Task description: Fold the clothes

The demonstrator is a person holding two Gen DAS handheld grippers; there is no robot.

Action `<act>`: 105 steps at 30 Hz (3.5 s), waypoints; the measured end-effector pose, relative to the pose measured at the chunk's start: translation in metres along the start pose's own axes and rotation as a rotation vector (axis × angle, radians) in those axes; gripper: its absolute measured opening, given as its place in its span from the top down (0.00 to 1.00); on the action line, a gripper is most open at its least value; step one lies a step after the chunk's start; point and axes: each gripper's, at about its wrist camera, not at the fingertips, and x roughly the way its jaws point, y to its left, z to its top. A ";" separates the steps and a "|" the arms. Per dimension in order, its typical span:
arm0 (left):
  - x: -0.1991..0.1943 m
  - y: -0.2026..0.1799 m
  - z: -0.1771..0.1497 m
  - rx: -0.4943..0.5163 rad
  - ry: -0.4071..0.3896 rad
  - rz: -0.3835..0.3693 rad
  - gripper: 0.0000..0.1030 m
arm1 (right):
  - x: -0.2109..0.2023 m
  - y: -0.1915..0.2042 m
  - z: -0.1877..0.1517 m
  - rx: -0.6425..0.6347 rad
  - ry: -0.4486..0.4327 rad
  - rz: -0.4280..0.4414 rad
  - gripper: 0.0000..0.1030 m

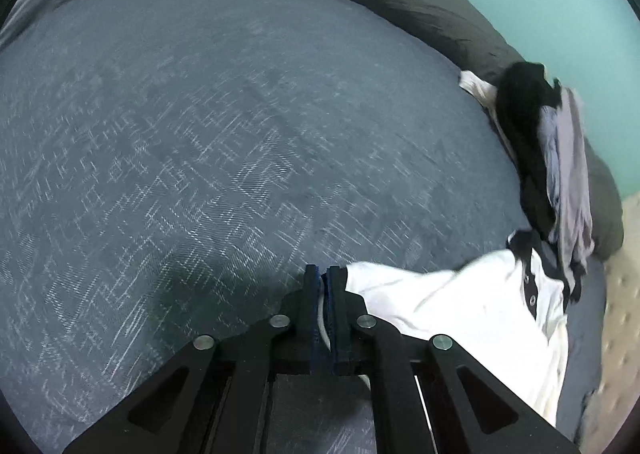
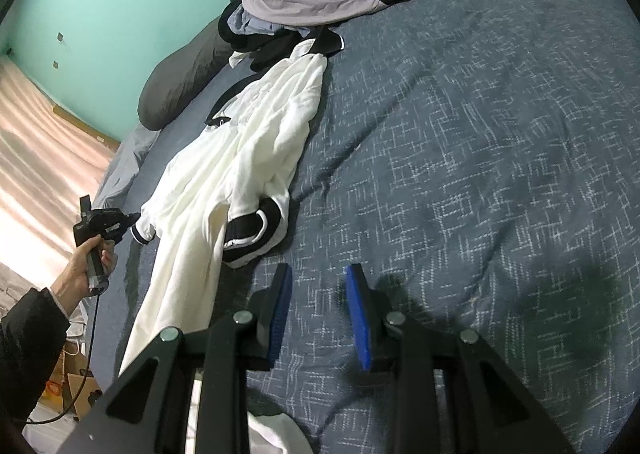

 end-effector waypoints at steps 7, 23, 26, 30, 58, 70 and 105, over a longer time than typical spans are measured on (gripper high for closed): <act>-0.040 -0.007 -0.013 0.022 -0.002 -0.052 0.78 | -0.001 0.011 -0.003 -0.020 0.001 -0.020 0.72; -0.115 -0.045 -0.120 0.140 0.060 -0.152 0.60 | -0.047 0.044 0.000 -0.041 0.002 -0.058 0.72; -0.123 -0.057 -0.138 0.168 0.059 -0.165 0.59 | -0.052 0.054 -0.001 -0.068 0.025 -0.065 0.72; -0.131 -0.074 -0.162 0.203 0.069 -0.210 0.53 | -0.055 0.056 -0.002 -0.055 0.055 -0.081 0.71; -0.072 -0.125 -0.253 0.380 0.196 -0.312 0.43 | -0.046 0.043 -0.005 0.022 0.090 -0.155 0.71; -0.072 -0.135 -0.260 0.479 0.160 -0.255 0.44 | -0.019 0.050 0.015 0.061 0.113 -0.182 0.71; -0.080 -0.124 -0.235 0.399 0.162 -0.301 0.44 | 0.079 0.101 0.064 0.018 0.120 -0.063 0.81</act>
